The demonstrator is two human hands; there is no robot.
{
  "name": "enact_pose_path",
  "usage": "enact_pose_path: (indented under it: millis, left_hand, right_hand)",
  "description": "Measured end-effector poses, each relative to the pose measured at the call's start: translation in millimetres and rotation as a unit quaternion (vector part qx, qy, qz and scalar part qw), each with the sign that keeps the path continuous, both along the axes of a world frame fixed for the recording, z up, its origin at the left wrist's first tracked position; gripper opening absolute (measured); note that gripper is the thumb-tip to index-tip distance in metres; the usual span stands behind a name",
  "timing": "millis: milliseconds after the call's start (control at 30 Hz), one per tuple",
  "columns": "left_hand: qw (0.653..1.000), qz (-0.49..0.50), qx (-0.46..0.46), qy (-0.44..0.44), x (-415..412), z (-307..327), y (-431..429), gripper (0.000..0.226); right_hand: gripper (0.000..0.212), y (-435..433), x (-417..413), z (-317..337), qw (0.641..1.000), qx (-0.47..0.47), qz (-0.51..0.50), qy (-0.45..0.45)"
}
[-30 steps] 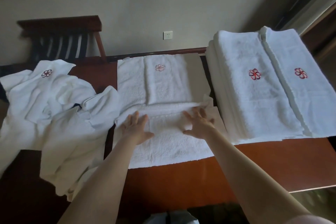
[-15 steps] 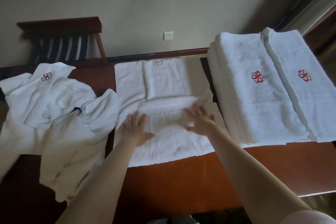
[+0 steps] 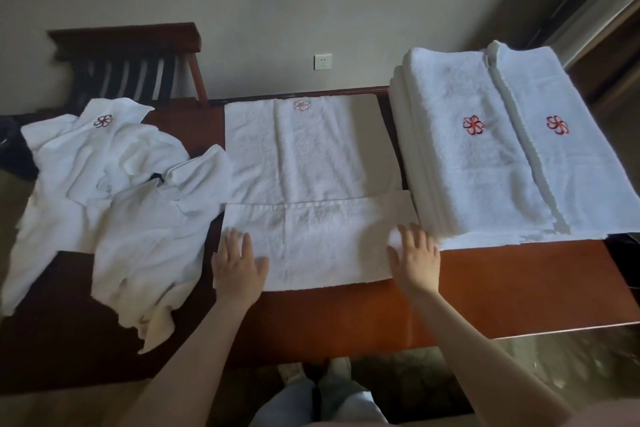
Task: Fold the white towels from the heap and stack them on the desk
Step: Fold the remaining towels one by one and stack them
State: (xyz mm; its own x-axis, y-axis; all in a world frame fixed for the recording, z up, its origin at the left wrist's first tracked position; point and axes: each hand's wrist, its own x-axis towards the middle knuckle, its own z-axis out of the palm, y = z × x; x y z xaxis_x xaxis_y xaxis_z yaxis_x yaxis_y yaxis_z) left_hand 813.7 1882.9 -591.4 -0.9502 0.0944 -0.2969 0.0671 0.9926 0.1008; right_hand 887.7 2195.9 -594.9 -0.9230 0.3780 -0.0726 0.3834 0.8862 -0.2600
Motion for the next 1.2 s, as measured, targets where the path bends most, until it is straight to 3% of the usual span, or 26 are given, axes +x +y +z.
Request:
enact_pose_path:
  millis: [100,300,400,533,633,833,967,1067,1133,1200]
  left_hand:
    - [0.994,0.099,0.042,0.001,15,5,-9,0.061]
    - [0.950,0.253,0.184,0.018,31,8,-18,0.055]
    - [0.948,0.278,0.149,0.029,36,12,-19,0.043]
    - [0.941,0.318,0.115,0.008,38,14,-26,0.032]
    - [0.928,0.346,0.138,-0.006,38,15,-32,0.033]
    - [0.911,0.372,0.178,-0.009,57,13,-34,0.036]
    - [0.924,0.356,0.138,-0.029,68,13,-35,0.036]
    - [0.918,0.382,0.100,-0.035,75,17,-31,0.040]
    - [0.941,0.332,0.068,0.006,76,21,-23,0.044]
    - [0.979,0.197,0.042,0.036,72,21,-10,0.042]
  right_hand:
    - [0.038,6,19,3,0.997,-0.016,-0.065,0.038]
    - [0.043,2,32,8,0.973,-0.152,-0.171,0.034]
    - [0.042,8,33,11,0.925,-0.268,-0.269,0.032]
    - [0.025,23,31,13,0.911,-0.300,-0.283,-0.011]
    - [0.028,34,32,14,0.899,-0.325,-0.294,-0.014]
    - [0.024,42,48,11,0.916,-0.278,-0.285,-0.039]
    - [0.023,41,62,10,0.943,-0.224,-0.231,-0.078]
    - [0.014,33,66,14,0.960,-0.168,-0.217,-0.056]
    - [0.023,22,66,16,0.983,-0.076,-0.167,-0.025]
    - [0.029,6,61,17,0.996,-0.025,-0.087,0.019]
